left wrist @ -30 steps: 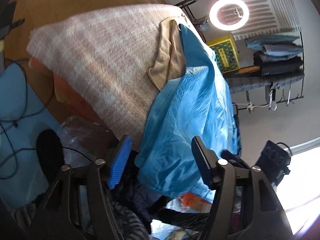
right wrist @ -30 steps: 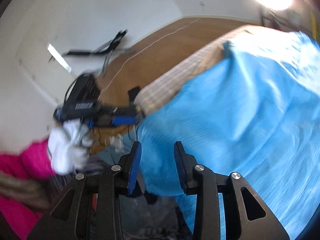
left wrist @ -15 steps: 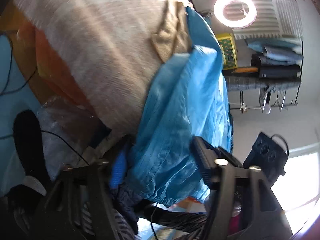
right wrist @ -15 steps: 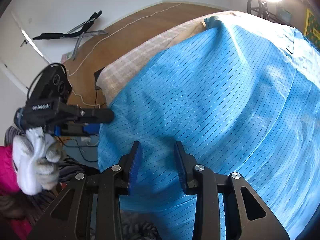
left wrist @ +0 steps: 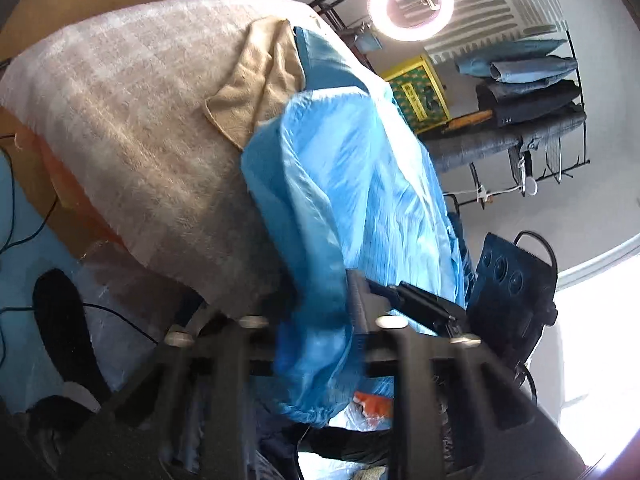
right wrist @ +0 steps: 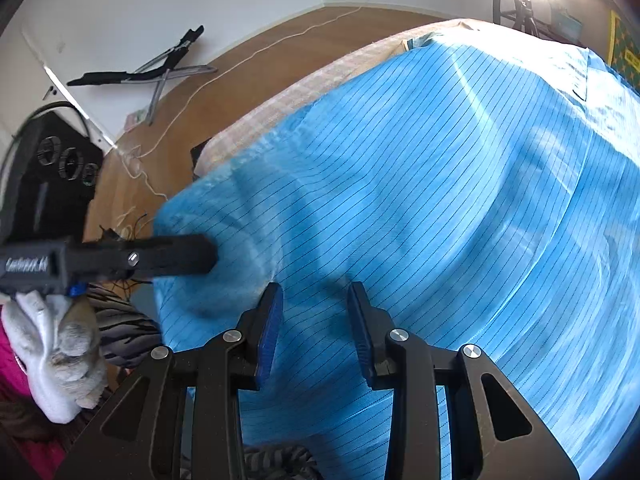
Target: Fold large clothes
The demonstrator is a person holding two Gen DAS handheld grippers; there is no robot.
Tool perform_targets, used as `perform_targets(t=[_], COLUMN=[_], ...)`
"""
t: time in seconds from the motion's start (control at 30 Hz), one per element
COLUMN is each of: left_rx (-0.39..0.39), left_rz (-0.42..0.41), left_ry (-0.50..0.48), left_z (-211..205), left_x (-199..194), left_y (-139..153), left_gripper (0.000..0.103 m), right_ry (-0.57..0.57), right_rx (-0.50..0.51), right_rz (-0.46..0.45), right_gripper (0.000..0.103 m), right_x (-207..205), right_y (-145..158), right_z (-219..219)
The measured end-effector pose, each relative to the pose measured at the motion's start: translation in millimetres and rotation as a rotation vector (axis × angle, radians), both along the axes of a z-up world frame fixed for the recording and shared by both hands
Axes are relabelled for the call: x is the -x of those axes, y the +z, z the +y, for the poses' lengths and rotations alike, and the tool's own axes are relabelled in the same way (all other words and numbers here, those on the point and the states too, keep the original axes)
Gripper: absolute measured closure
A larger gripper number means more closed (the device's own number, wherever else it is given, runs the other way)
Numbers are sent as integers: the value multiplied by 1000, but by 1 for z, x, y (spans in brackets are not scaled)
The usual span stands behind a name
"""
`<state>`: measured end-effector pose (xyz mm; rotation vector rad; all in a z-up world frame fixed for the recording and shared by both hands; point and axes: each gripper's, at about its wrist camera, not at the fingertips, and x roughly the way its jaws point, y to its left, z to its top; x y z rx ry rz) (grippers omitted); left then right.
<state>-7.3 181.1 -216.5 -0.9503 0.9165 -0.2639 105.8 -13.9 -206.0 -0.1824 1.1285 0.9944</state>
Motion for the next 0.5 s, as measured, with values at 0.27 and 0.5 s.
perform_targets(t=[0.27, 0.5], left_rx=[-179, -222], left_rz=[-167, -189], left_ry=[-27, -43], left_z=[-14, -25], left_x=[30, 26], left_y=[49, 59], left_gripper=[97, 97], right_ry=[-68, -131], right_rx=[-155, -102], right_rz=[136, 24], right_gripper=[71, 59], right_x=[-35, -112], right_y=[44, 106], right_z=[-35, 0])
